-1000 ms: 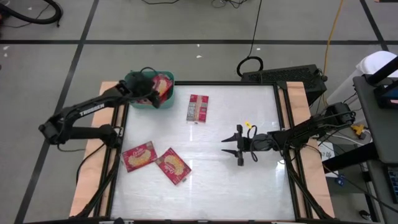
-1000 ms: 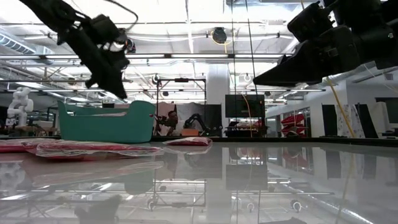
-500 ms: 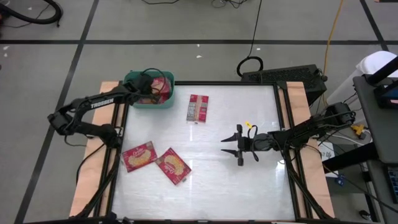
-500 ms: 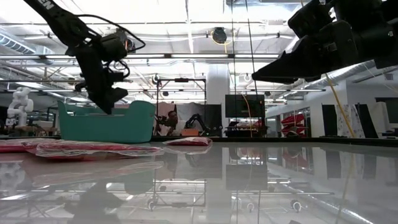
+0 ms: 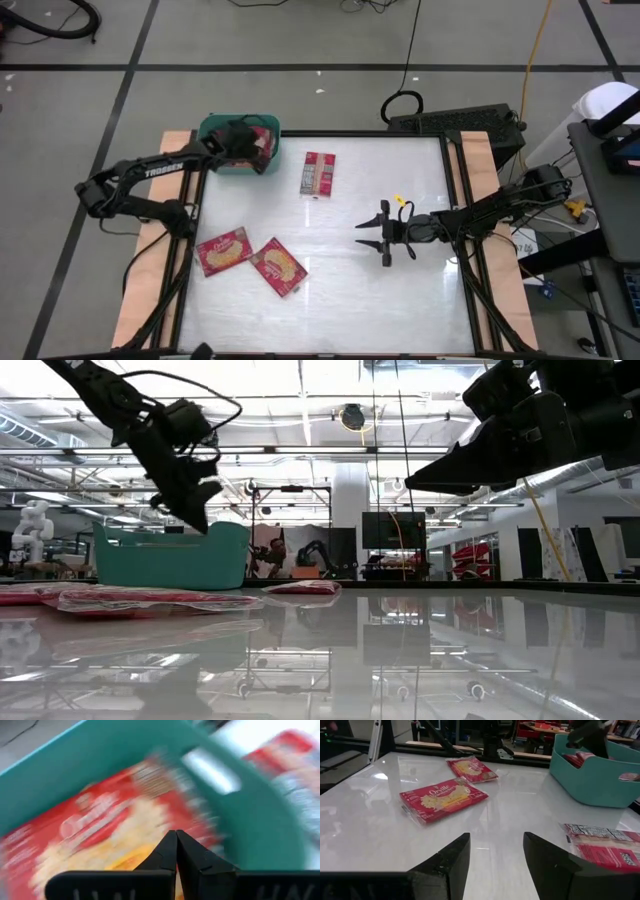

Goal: Sort popcorn bags into baskets
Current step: Stack the red popcorn bag on the red popcorn bags in the green bin

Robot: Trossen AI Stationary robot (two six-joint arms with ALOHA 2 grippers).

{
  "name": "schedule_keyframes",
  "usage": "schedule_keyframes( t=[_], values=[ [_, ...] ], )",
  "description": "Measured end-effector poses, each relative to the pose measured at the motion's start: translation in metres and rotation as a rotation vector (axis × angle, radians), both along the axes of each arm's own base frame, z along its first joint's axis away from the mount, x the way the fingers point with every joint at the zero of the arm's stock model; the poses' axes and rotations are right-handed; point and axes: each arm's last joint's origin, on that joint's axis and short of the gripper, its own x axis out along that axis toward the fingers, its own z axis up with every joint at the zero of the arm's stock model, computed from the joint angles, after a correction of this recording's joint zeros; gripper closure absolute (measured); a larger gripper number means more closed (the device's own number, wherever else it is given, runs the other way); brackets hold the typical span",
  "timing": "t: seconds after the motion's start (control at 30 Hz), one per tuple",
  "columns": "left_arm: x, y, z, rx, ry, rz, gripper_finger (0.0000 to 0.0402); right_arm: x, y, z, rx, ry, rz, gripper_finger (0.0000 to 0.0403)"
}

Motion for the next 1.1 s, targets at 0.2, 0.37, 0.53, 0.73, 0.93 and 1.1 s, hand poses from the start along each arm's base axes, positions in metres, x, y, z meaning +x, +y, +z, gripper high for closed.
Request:
schedule_keyframes(
  t=[0.2, 0.37, 0.53, 0.73, 0.93, 1.1],
  values=[
    [-0.002, 0.010, -0.007, 0.034, 0.040, 0.047, 0.0397, 0.000, 0.000, 0.000, -0.005, -0.001, 0.001, 0.0227],
    [-0.017, 0.024, -0.019, -0.007, 0.095, 0.179, 0.0392, 0.000, 0.000, 0.000, 0.017, -0.005, -0.004, 0.0227],
    [-0.025, 0.025, -0.020, 0.043, 0.189, 0.308, 0.0398, 0.000, 0.000, 0.000, 0.038, 0.002, -0.009, 0.0227],
    [-0.026, 0.022, -0.014, 0.076, 0.194, 0.332, 0.0390, 0.000, 0.000, 0.000, 0.035, 0.003, -0.009, 0.0227],
    [-0.017, -0.003, 0.011, 0.132, 0.082, 0.228, 0.0396, 0.000, -0.001, 0.000, 0.033, 0.001, -0.038, 0.0227],
    [-0.003, -0.042, 0.040, 0.185, -0.109, 0.079, 0.0394, 0.000, -0.007, 0.000, 0.007, -0.005, -0.130, 0.0227]
  ],
)
